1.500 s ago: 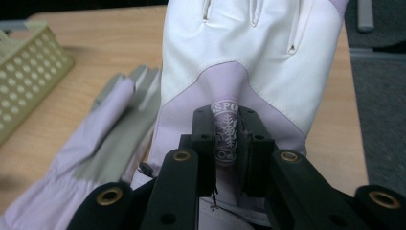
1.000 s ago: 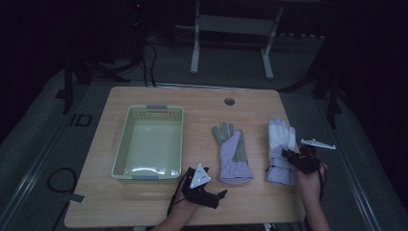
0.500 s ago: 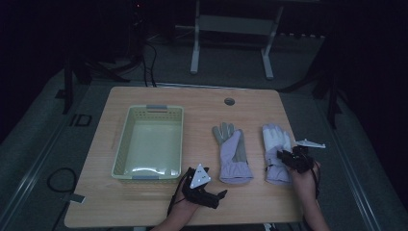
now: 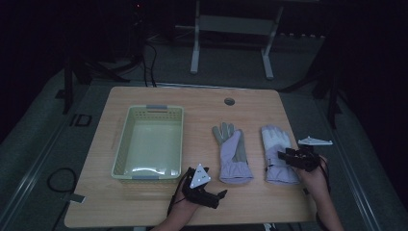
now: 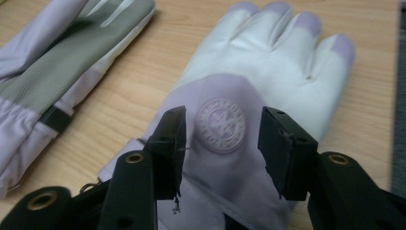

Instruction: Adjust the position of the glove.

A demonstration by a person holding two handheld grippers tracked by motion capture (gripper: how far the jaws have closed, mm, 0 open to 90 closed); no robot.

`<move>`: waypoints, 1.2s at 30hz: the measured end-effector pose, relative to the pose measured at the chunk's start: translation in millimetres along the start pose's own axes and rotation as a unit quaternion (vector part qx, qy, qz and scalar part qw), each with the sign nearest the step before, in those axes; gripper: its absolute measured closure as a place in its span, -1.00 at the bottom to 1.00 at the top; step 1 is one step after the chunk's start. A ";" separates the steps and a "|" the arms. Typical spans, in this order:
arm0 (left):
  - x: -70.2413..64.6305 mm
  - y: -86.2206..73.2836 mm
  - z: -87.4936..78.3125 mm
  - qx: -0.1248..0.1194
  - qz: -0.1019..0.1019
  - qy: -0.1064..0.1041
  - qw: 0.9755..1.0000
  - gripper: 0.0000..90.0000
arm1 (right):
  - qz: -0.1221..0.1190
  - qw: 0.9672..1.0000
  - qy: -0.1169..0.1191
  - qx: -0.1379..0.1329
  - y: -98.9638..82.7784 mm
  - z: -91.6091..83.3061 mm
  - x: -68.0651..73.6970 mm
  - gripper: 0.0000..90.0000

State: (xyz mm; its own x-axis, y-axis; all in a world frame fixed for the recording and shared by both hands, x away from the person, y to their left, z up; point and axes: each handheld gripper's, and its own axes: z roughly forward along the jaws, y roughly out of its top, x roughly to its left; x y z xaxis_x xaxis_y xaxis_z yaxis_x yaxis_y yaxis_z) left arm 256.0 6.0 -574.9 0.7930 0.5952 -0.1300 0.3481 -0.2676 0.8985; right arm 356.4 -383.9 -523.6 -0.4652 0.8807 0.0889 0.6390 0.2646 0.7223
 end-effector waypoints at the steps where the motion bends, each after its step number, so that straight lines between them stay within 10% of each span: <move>1: 0.0 0.0 0.0 0.000 0.000 0.000 1.000 -1.00 | 0.000 1.000 -0.004 0.004 -1.7 2.0 -0.1 0.15; 19: 0.2 -0.1 -0.1 -0.001 -0.002 0.000 1.000 -1.00 | 0.019 0.999 0.022 0.030 -7.7 13.7 -6.2 0.70; 36: -0.3 0.0 -0.3 0.000 0.002 0.001 1.000 -1.00 | 0.042 0.999 0.012 -0.028 26.6 -38.8 3.5 0.79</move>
State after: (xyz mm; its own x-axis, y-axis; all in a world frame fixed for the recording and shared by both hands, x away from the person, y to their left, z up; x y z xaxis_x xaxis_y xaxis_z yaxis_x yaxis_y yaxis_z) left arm 255.6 6.1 -574.7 0.7936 0.5955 -0.1250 0.3447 -0.2707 0.8988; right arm 348.0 -389.0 -477.5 -0.4265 0.8891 0.1664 0.6408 0.1672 0.7493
